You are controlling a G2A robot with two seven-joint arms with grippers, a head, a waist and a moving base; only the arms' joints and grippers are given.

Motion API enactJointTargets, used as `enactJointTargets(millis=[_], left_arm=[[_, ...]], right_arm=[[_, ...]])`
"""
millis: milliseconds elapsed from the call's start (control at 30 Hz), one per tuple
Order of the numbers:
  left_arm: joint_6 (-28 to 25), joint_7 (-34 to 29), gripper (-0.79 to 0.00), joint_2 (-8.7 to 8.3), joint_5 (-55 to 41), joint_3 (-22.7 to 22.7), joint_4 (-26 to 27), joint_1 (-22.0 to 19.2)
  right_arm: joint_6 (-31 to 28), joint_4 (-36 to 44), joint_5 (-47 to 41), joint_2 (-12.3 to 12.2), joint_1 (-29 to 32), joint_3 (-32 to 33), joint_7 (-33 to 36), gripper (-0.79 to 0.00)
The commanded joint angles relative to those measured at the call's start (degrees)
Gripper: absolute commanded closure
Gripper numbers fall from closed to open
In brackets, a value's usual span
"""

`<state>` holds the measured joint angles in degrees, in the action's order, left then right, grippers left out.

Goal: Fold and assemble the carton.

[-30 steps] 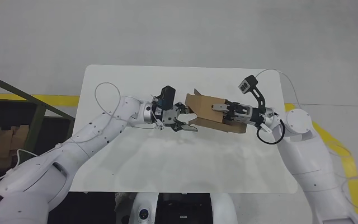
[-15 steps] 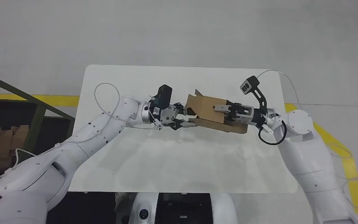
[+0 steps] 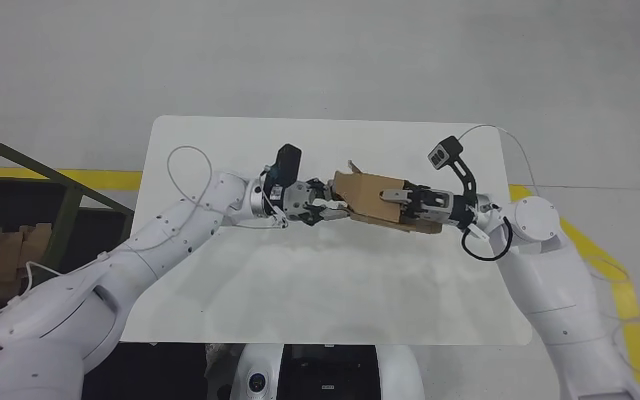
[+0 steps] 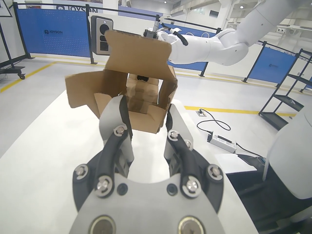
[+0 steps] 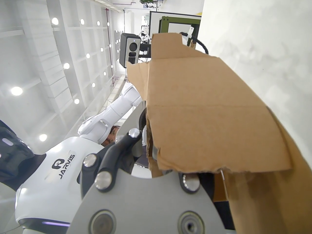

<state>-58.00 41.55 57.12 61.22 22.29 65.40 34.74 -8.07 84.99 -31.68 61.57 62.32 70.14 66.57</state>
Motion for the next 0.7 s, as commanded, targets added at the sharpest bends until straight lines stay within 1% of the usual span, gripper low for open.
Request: enactJointTargets(millis=[0,333,467,667], left_arm=[[0.0,-0.4,-0.286,0.11,-0.8,-0.1,-0.2,-0.2],[0.0,-0.1,-0.271,0.38,-0.9,-1.0,1.2,-0.9],[0.0,0.5,-0.249,0.42,0.0,-1.7,1.8,-1.3],[0.0,1.0,-0.206,0.67,0.3,-2.4,1.2,-1.9]], right_arm=[[0.0,0.2,0.0,0.0,0.0,0.0,0.0,0.000],[-0.4,0.1,-1.2,0.0,-0.2,-0.3,1.2,0.000],[-0.6,-0.3,-1.8,0.1,-0.5,-0.6,1.6,0.000],[-0.8,-1.0,-2.1,0.1,-0.7,-0.5,1.8,0.000]])
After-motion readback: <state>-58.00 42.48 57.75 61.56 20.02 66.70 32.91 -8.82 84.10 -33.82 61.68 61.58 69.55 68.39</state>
